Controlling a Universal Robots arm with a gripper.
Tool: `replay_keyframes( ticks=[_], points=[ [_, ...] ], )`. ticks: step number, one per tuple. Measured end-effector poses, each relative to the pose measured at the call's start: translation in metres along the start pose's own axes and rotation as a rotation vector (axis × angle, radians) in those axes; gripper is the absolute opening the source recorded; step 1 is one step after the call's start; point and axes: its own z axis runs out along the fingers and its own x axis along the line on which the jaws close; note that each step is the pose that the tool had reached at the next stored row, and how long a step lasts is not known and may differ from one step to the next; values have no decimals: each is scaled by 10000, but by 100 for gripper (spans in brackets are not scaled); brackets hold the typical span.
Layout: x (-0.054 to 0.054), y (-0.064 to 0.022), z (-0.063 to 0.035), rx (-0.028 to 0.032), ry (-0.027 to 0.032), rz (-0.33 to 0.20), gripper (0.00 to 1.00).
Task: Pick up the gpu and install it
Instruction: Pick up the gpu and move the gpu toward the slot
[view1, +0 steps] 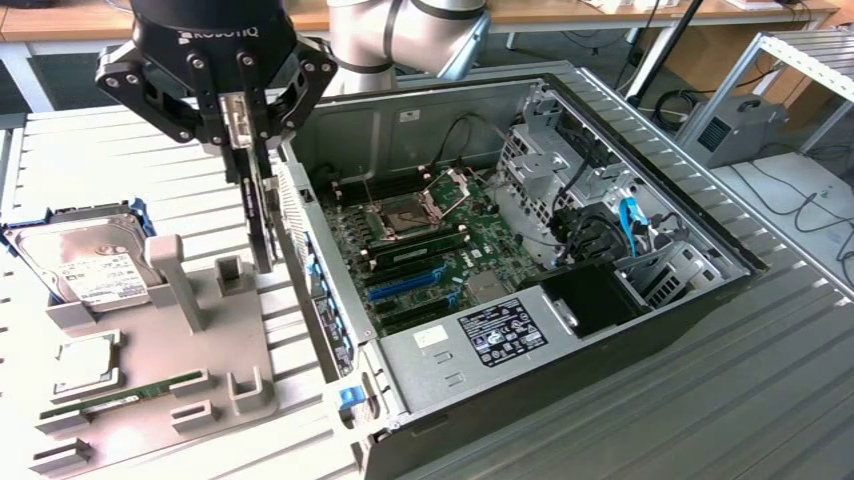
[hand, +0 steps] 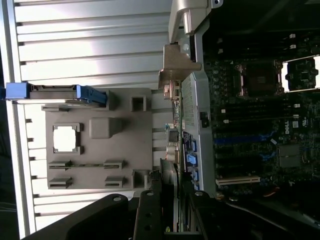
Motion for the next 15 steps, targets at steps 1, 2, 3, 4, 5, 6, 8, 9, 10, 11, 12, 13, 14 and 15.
replay_keyframes(
  ticks=[1, 2, 3, 4, 5, 6, 8, 9, 10, 11, 12, 13, 14, 15],
  points=[
    [-7, 0, 0, 0, 0, 0, 26],
    [-16, 1, 1, 0, 0, 1, 26],
    [-24, 2, 2, 0, 0, 0, 26],
    [-34, 2, 3, 0, 0, 0, 26],
    [-41, 3, 4, 0, 0, 0, 26],
    [-54, 4, 5, 0, -1, 1, 26],
    [-148, 11, 16, 2, -1, 1, 26],
    [-241, 17, 30, 5, -1, 0, 26],
    [-393, 29, 50, 12, -1, 0, 26],
    [-524, 39, 61, 20, -2, 0, 26],
    [-625, 48, 101, 36, -3, -1, 26],
    [-708, 64, 147, 53, -3, -1, 26],
    [-794, 82, 212, 70, -3, -2, 26],
    [-874, 94, 272, 88, -1, -2, 26]
  ],
)
